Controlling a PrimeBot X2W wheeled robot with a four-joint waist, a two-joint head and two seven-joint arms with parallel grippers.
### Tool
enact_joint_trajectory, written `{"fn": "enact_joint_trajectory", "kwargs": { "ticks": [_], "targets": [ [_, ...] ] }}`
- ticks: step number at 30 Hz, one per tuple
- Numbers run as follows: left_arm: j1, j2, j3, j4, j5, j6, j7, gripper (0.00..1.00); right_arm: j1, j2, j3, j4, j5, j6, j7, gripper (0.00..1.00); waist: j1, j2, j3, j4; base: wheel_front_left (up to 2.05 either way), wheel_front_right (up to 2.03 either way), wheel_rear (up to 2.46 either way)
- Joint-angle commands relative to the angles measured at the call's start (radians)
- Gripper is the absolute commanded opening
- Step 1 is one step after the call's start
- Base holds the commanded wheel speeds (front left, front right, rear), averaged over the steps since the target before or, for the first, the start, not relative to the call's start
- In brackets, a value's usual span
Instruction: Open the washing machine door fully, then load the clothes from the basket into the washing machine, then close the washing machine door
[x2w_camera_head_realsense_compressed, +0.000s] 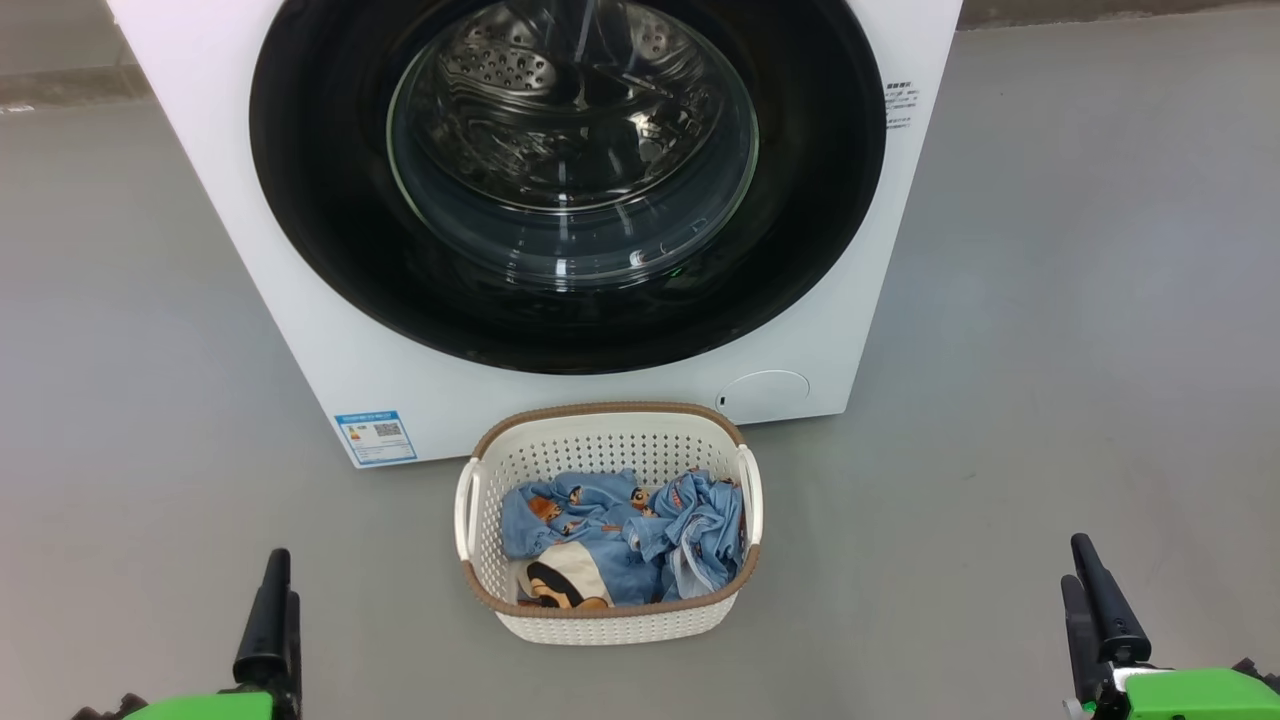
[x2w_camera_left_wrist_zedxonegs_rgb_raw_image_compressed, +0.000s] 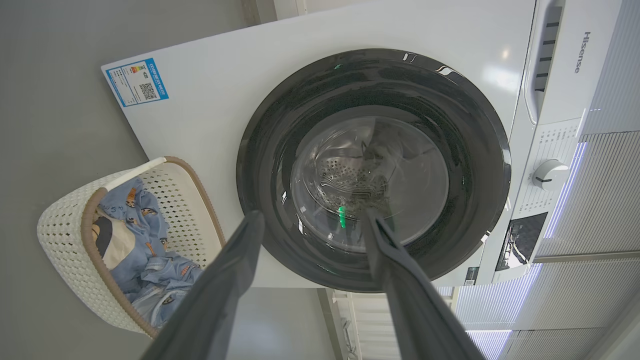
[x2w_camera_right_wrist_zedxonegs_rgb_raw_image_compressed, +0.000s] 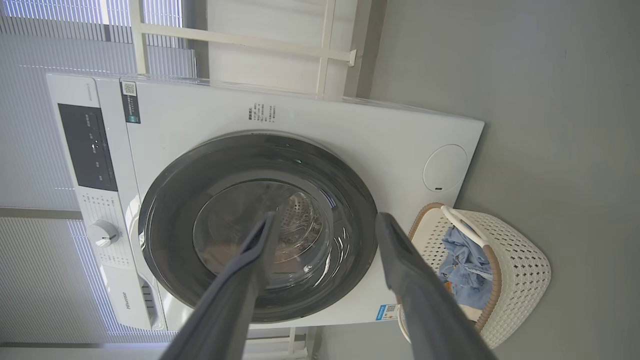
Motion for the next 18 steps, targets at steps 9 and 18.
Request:
{"fn": "enact_joint_trajectory", "kwargs": {
  "ticks": [9, 18],
  "targets": [
    [-0.051, 0.014, 0.008, -0.025, 0.147, -0.004, -0.035, 1.0, -0.049, -0.049, 0.034, -0.027, -0.112, 0.001, -0.042, 1.0, 0.0, 0.0, -0.002, 0.001, 0.0, 0.0, 0.0],
    [-0.056, 0.013, 0.009, -0.031, 0.308, -0.005, -0.062, 1.0, -0.06, -0.069, 0.049, -0.026, -0.261, 0.001, -0.07, 1.0, 0.0, 0.0, -0.001, 0.001, 0.0, 0.0, 0.0]
  ]
}}
